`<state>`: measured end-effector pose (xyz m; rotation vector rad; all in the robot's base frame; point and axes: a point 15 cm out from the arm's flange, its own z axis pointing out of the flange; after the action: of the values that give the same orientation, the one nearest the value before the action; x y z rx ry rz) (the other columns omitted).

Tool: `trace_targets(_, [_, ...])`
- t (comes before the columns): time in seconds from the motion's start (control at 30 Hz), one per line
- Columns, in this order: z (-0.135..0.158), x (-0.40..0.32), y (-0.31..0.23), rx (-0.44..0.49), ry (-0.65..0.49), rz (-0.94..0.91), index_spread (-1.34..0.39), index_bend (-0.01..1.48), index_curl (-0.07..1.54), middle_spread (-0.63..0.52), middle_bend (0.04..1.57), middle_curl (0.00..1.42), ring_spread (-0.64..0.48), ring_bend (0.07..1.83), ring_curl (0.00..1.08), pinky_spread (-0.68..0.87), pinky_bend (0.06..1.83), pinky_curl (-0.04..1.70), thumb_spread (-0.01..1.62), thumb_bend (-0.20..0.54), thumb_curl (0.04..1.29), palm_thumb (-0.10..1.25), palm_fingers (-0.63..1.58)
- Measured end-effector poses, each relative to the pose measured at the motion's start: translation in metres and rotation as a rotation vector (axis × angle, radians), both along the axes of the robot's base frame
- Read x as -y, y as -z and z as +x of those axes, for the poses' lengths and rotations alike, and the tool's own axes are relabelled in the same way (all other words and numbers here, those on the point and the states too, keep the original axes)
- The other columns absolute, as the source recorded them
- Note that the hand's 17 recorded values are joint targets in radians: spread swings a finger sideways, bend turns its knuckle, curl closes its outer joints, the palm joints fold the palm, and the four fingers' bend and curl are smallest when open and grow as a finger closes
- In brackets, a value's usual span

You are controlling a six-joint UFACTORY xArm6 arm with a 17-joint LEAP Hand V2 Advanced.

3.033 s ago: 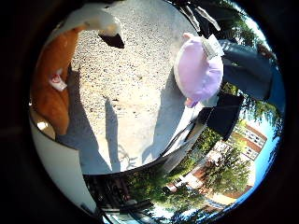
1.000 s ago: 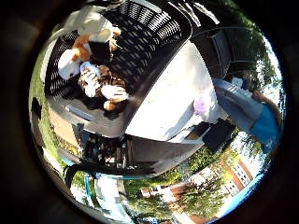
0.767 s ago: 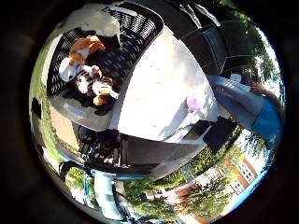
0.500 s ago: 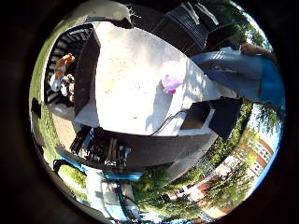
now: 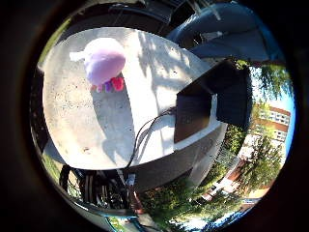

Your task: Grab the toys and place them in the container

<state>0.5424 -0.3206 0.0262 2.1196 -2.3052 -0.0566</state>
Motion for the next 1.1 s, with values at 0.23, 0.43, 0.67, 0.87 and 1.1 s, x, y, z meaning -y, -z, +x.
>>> trace_targets(0.23, [0.004,0.009,0.044,0.013,-0.006,-0.051,-0.14,0.19,0.35,0.07,0.17,0.33,0.23,0.27,0.29,0.37,0.2,0.27,1.21,-0.025,0.32,0.36,0.12])
trace_targets(0.43, [0.005,0.02,0.067,0.022,0.018,-0.106,-0.1,0.14,0.32,0.07,0.17,0.33,0.24,0.29,0.31,0.37,0.23,0.28,1.19,-0.007,0.33,0.46,0.14])
trace_targets(0.67, [0.011,0.021,0.08,0.05,0.023,-0.126,-0.06,0.11,0.25,0.05,0.17,0.32,0.29,0.42,0.33,0.43,0.47,0.33,1.16,-0.007,0.36,0.63,0.3])
trace_targets(0.87, [0.004,0.025,0.09,0.017,0.019,-0.161,-0.04,0.12,0.19,0.02,0.21,0.32,0.33,0.67,0.38,0.53,0.8,0.39,1.14,-0.023,0.37,0.66,0.72])
trace_targets(1.1, [0.0,0.018,0.099,-0.015,-0.007,-0.169,-0.28,0.37,0.29,-0.02,0.78,0.55,0.18,1.0,0.52,0.46,0.95,0.52,1.12,-0.006,0.4,0.72,1.28])
